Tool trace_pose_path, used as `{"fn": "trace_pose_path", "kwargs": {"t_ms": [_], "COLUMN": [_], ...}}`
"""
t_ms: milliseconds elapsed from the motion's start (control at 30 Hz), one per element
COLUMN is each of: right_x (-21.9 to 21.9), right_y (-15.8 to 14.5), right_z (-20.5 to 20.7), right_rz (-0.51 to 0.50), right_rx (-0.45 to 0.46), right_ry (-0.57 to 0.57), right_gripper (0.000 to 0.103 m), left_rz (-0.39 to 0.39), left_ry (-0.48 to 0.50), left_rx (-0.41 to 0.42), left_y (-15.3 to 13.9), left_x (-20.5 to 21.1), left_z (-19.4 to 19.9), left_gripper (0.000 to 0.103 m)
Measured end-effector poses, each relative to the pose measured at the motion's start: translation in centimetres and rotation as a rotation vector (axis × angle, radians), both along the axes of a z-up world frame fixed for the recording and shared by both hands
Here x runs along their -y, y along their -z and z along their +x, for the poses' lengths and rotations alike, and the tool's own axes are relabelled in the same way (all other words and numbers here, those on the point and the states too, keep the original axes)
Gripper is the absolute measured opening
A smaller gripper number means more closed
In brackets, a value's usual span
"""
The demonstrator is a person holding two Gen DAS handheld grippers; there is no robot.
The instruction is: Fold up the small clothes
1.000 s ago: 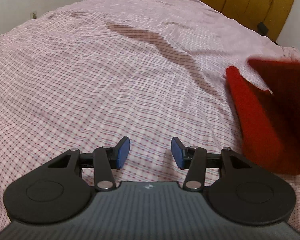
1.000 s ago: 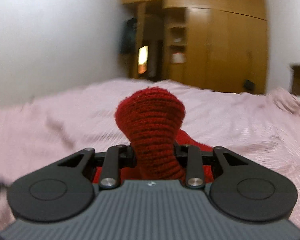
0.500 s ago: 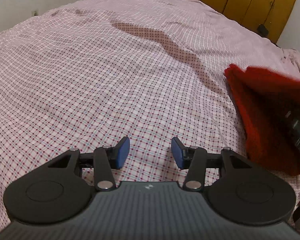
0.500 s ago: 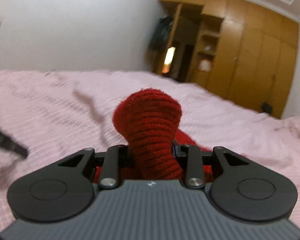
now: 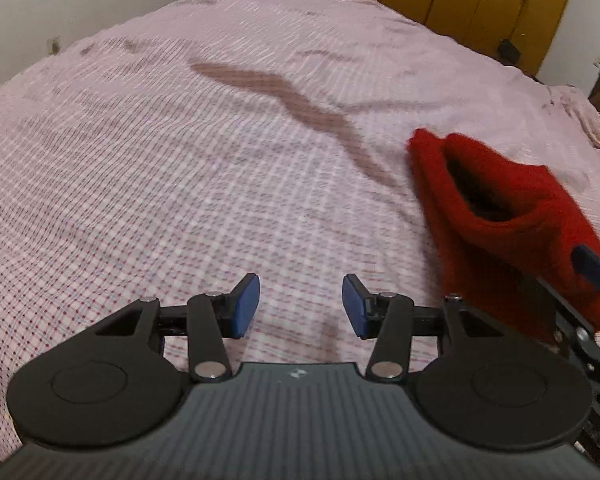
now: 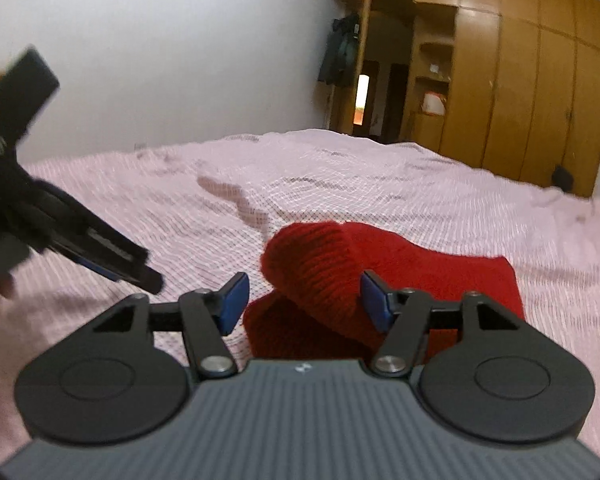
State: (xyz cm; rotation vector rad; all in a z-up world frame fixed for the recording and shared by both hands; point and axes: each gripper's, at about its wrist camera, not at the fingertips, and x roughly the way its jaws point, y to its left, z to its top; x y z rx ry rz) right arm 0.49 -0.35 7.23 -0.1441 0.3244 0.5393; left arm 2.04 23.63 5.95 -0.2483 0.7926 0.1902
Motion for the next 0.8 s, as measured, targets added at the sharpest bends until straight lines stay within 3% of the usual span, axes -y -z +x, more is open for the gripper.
{"fn": "trace_pose_path", "kwargs": {"t_ms": [167, 367, 567, 800], "right_x": [4.2, 10.0, 12.6, 15.6], "right_y": [-1.7, -1.9, -0.7, 1.0], "right_z": [0.1, 1.2, 1.3, 1.4], "right_rz": [0.201, 0.552, 0.583, 0.721], "right_rx": [-0.143, -0.354, -0.353, -0.400], "right_ry": [0.062, 0.117, 0.204, 0.213], "right_gripper": [0.064, 0.066, 0.066, 0.066], "left_rz": [-0.006, -0.010, -0.021, 0.010], "left_ry": [0.053, 0.107, 0.162, 0.217], "left_rx": [0.055, 0.082, 0.110, 0.124], "left_y": [-2.1, -3.8, -5.5, -7.5], "left_x": [2.1, 4.4, 6.5, 9.1], "left_z": [-0.4, 0.0, 1.4, 4.3], "left_gripper": [0.054, 0.054, 0.054, 0.054]}}
